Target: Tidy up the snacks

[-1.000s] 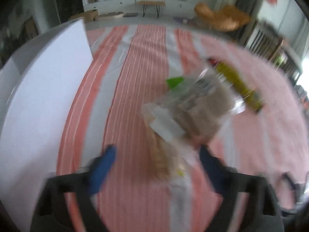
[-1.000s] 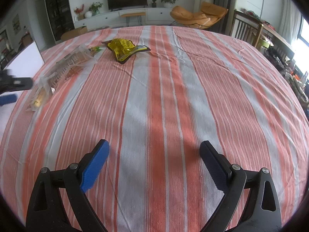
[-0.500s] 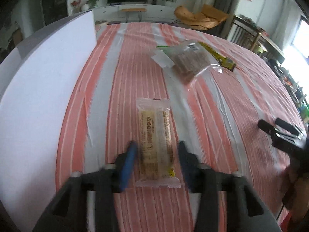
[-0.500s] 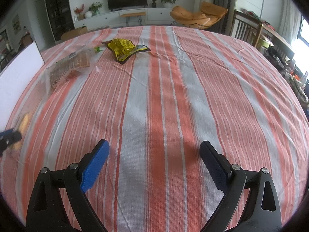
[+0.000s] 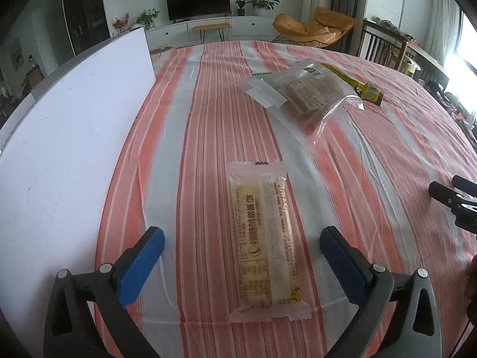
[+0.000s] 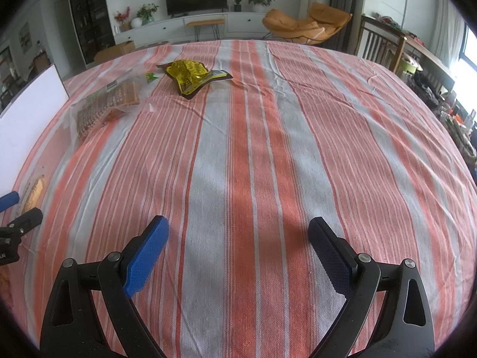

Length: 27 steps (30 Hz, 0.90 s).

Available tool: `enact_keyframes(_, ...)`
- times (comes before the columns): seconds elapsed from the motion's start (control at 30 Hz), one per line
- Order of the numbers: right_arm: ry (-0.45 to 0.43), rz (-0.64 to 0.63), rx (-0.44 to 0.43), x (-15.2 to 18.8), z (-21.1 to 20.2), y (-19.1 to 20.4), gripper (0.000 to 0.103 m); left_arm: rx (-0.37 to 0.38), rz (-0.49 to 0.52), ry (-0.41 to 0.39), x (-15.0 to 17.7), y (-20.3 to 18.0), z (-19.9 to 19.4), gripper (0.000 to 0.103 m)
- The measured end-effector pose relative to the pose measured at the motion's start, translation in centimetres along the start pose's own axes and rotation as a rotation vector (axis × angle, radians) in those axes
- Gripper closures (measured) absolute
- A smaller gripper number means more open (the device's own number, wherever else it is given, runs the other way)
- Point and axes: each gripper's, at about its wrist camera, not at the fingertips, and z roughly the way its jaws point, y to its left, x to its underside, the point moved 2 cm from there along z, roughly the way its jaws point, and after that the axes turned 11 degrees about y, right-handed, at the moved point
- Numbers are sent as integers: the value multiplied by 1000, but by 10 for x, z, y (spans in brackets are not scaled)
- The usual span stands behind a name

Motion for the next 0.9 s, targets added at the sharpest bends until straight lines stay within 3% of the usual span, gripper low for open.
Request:
enact_keyframes(0.67,1,1,-1,0,0,0,6,1,0,0,0,1,0,0)
enact_keyframes(0.77,95,-17,-22,-14,4,0,6,1,0,0,0,1,0,0)
enact_keyframes(0.8,129,4,-37,-22,6,0,7,1,0,0,0,1,0,0)
enact_keyframes(0.9,223,166,-276,-61,13,6,8,1,0,0,0,1,0,0)
